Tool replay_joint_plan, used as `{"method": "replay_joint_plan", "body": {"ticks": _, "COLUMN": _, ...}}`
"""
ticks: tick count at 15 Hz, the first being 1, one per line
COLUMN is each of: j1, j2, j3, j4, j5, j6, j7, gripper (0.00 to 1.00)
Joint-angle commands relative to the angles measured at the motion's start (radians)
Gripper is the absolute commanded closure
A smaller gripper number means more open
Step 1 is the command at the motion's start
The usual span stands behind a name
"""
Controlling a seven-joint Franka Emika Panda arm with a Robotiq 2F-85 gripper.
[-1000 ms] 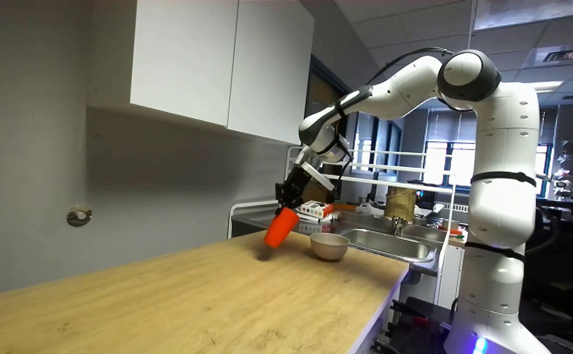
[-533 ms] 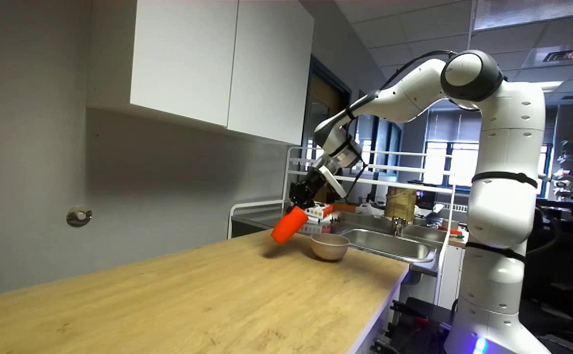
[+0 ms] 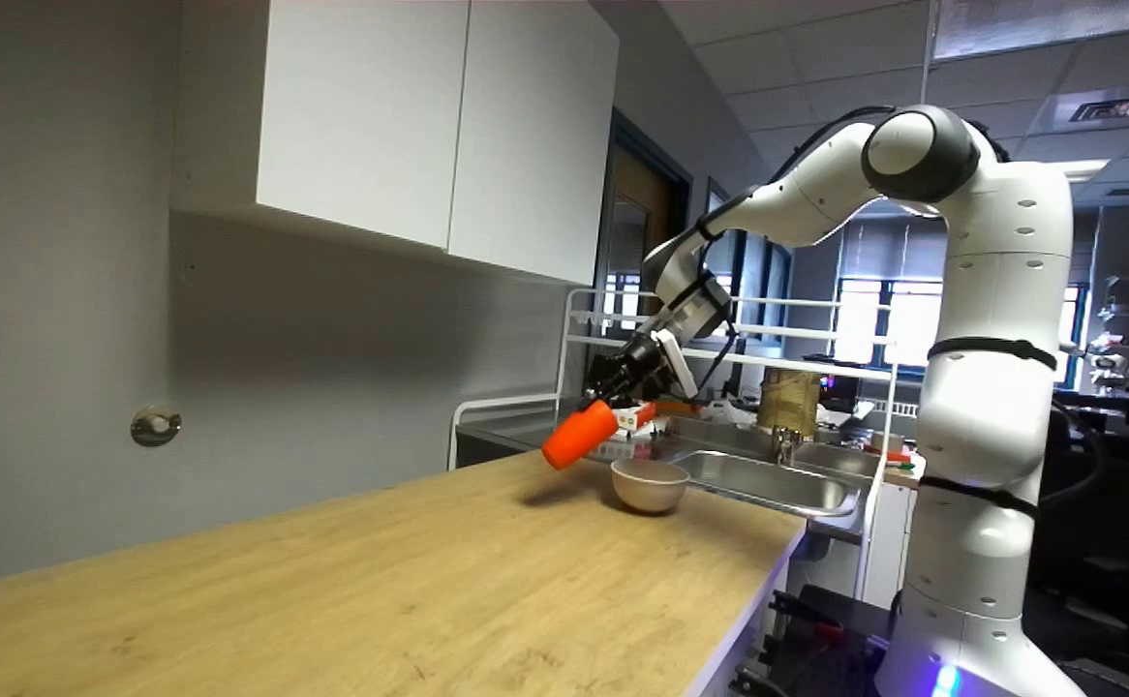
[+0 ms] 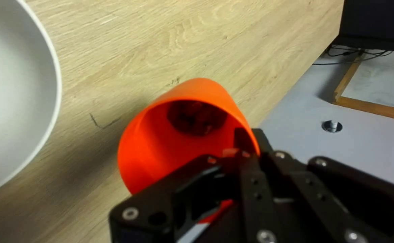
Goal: Pour the contents inside the orange cup into the white bowl
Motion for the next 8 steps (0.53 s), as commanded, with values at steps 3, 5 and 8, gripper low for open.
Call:
{"method": "replay_joint_plan", "body": {"ticks": 3, "j1": -0.06, "j2": 0.053, "j3": -0.056, "j4": 0.015, "j5": 0.09, "j6": -0.155, "j7": -0.133, "gripper": 0.98}}
{"method": "replay_joint_plan", "body": {"ticks": 5, "j1": -0.082, "j2": 0.08, "j3": -0.07, "j4": 0.018, "j5": 0.123, "j6": -0.216, "j7": -0.178, "gripper": 0.99}}
{"method": "replay_joint_plan", "body": {"ticks": 8, "j1": -0.112, "j2": 0.12, "j3": -0.086, "j4": 0.022, "j5": 0.16, "j6": -0.303, "j7": -0.229, "gripper": 0.99}}
